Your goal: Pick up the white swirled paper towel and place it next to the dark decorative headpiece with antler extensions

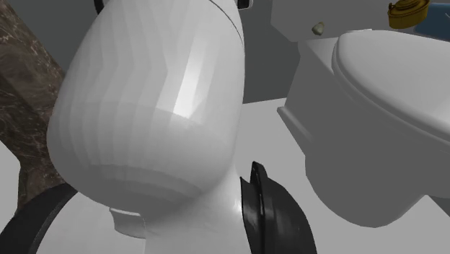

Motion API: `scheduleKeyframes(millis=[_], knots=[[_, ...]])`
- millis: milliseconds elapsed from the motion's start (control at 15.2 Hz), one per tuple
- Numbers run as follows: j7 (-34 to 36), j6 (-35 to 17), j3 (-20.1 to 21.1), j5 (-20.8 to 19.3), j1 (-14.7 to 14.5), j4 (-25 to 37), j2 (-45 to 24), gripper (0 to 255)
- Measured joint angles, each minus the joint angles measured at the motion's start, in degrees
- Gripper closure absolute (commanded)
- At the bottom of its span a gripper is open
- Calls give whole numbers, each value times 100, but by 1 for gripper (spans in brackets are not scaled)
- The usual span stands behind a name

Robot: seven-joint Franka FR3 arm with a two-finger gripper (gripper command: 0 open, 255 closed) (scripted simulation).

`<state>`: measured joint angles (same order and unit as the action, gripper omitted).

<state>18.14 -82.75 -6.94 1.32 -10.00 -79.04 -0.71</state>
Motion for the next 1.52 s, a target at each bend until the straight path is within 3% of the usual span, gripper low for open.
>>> scheduleKeyframes(millis=[726,1518], knots=[[1538,-152,810,-91,-743,-626,499,255],[1689,-1048,892,-84,-812,-1833,806,255]])
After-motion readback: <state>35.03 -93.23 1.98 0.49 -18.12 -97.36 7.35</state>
